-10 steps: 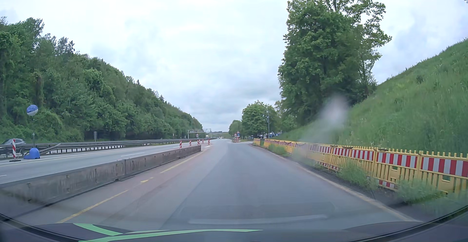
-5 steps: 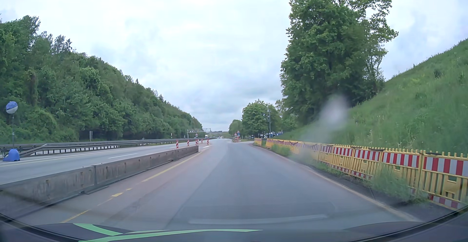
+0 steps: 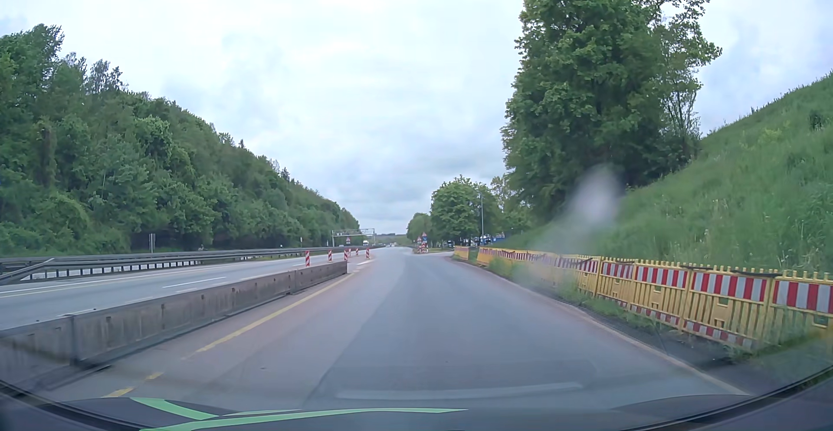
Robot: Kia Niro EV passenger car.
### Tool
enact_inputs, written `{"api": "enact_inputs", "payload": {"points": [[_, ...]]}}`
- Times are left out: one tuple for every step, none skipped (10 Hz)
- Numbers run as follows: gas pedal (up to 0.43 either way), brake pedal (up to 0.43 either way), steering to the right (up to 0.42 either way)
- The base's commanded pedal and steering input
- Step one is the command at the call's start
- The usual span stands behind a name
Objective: Follow the waypoints while adhering to traffic rules and regulations
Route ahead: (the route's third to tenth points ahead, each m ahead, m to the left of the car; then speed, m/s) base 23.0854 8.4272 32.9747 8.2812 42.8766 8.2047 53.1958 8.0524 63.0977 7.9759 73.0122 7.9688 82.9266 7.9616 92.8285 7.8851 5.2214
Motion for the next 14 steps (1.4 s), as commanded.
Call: {"api": "enact_inputs", "payload": {"points": [[0.177, 0.000, 0.000], [0.189, 0.000, 0.000], [0.197, 0.000, 0.001], [0.197, 0.000, 0.001], [0.209, 0.000, 0.001], [0.209, 0.000, 0.001], [0.209, 0.000, 0.001], [0.209, 0.000, 0.000], [0.209, 0.000, 0.001], [0.209, 0.000, 0.000], [0.209, 0.000, 0.000], [0.209, 0.000, 0.000], [0.209, 0.000, -0.001], [0.209, 0.000, -0.002]]}}
